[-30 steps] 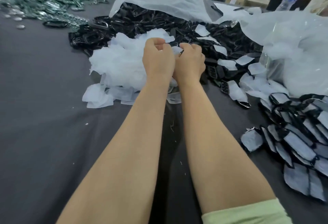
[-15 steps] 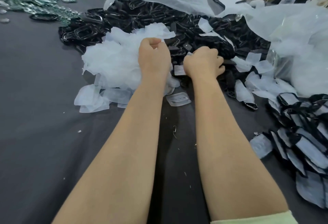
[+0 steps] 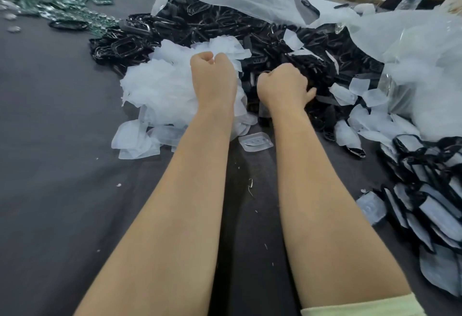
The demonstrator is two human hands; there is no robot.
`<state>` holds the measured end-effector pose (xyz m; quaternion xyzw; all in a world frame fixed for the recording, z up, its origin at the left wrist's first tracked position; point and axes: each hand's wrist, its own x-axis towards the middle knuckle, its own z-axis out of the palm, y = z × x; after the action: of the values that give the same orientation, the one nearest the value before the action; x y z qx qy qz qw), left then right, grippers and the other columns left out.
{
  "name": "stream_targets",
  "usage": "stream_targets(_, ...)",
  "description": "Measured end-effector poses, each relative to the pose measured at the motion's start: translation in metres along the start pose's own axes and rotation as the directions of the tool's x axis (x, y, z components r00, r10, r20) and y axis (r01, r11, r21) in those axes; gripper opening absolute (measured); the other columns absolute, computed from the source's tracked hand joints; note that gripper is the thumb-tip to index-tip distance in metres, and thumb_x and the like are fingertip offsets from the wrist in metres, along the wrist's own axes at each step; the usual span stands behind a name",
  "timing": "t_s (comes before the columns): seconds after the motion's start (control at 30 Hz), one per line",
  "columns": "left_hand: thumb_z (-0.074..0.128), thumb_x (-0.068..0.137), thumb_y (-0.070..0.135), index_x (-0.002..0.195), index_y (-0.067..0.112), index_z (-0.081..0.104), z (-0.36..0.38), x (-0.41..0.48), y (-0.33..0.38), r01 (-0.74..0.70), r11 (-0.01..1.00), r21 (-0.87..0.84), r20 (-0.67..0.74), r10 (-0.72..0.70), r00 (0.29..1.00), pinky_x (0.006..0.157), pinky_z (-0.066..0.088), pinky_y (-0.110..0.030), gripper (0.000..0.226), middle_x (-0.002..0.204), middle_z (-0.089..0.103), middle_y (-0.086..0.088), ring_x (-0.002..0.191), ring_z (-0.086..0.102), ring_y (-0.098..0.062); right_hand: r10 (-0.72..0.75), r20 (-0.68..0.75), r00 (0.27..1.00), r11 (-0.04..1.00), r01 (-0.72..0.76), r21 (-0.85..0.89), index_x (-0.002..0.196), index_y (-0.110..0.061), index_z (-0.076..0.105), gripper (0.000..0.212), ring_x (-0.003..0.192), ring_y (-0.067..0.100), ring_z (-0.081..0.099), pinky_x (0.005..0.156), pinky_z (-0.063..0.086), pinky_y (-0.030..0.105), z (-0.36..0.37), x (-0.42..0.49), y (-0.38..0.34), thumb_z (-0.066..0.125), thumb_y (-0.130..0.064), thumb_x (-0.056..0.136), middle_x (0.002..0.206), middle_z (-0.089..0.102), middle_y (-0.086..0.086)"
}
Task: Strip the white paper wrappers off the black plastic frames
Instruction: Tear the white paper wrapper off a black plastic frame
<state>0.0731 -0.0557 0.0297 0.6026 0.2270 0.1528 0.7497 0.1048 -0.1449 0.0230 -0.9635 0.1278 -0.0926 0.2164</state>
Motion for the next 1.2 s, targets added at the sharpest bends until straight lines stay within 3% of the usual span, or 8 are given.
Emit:
stream_targets(0.17,0.040,0.091,0.010,0.129,0.006,0.047,0.001,-0.002,0.006,0.025,0.998,-0.053,0.000,-0.025,1.000,0.048,0.033,-0.016,0.038,0.080,0.045,0.005,0.057,0.037,-0.007,-0.183,-0.125,0.975,0.976,0.196,0.100,0.119,-0.018,0.063,0.036,0.121,0.027,0.046,0.102,0.034,0.039,0.004,-0.008,-0.014,0.042,-0.011,0.091,0.127,0.054,0.007)
stream_targets(0.3,0.044,0.092,0.008,0.120,0.005,0.052,0.001,-0.001,0.014,-0.033,0.996,-0.077,-0.030,0.030,0.999,0.083,0.047,-0.030,0.030,0.117,0.061,-0.015,0.090,0.058,-0.022,-0.290,0.180,0.940,0.956,0.276,0.100,0.132,-0.016,0.048,0.038,0.131,0.029,0.041,0.112,0.026,0.050,0.018,-0.005,-0.041,0.035,-0.021,0.096,0.137,0.050,0.008)
stream_targets(0.43,0.046,0.092,0.008,0.103,0.013,0.054,-0.004,0.001,0.021,-0.254,0.965,0.065,-0.094,0.259,0.961,0.094,0.046,-0.032,0.015,0.111,0.062,-0.010,0.110,0.058,-0.025,-0.373,0.292,0.880,0.914,0.294,0.281,0.133,-0.004,0.049,0.037,0.137,0.031,0.036,0.117,0.016,0.054,0.035,-0.012,-0.052,0.037,-0.009,0.098,0.140,0.048,0.016)
stream_targets(0.6,0.046,0.092,0.009,0.095,0.019,0.055,-0.010,0.006,0.033,-0.352,0.931,0.092,-0.080,0.359,0.930,0.085,0.046,-0.023,0.013,0.082,0.051,0.010,0.084,0.052,-0.010,-0.399,0.386,0.832,0.814,0.128,0.566,0.074,-0.019,0.049,0.034,0.105,0.025,0.045,0.111,0.030,0.055,0.027,-0.023,-0.054,0.036,0.004,0.096,0.100,0.057,0.020)
stream_targets(0.77,0.047,0.093,0.009,0.091,0.018,0.054,-0.022,0.011,0.034,-0.287,0.958,-0.005,-0.129,0.284,0.950,0.071,0.040,-0.015,0.012,0.077,0.050,0.010,0.077,0.048,-0.009,-0.501,0.390,0.773,0.827,0.294,0.480,0.065,-0.020,0.059,0.033,0.052,-0.006,0.043,0.053,0.033,0.009,0.004,-0.023,-0.044,0.046,-0.015,0.095,0.048,0.051,-0.016)
stream_targets(0.83,0.046,0.094,0.008,0.087,0.018,0.052,-0.026,0.014,0.033,-0.222,0.972,-0.082,-0.157,0.207,0.966,0.073,0.039,-0.018,0.014,0.079,0.050,0.007,0.078,0.047,-0.010,-0.505,0.388,0.771,0.821,0.291,0.491,0.094,-0.007,0.070,0.026,0.059,0.002,0.043,0.058,0.034,0.015,-0.005,-0.025,-0.038,0.047,-0.019,0.095,0.063,0.060,0.000)
stream_targets(1.1,0.046,0.092,0.010,0.086,0.019,0.054,-0.019,0.014,0.034,-0.205,0.972,-0.116,-0.136,0.189,0.973,0.070,0.040,-0.020,0.014,0.083,0.054,0.005,0.077,0.050,-0.009,-0.533,0.459,0.711,0.832,0.344,0.435,0.052,-0.021,0.049,0.040,0.052,0.006,0.039,0.047,0.032,0.010,-0.010,-0.037,-0.044,0.047,-0.004,0.089,0.051,0.047,-0.011)
stream_targets(1.2,0.046,0.093,0.010,0.087,0.018,0.052,-0.020,0.013,0.025,-0.173,0.982,-0.082,-0.102,0.164,0.981,0.071,0.039,-0.021,0.012,0.083,0.053,0.003,0.074,0.048,-0.010,-0.430,0.316,0.846,0.843,0.251,0.476,0.088,-0.018,0.070,0.030,0.068,0.005,0.057,0.064,0.048,0.015,-0.009,-0.030,-0.035,0.045,-0.003,0.089,0.083,0.067,-0.004)
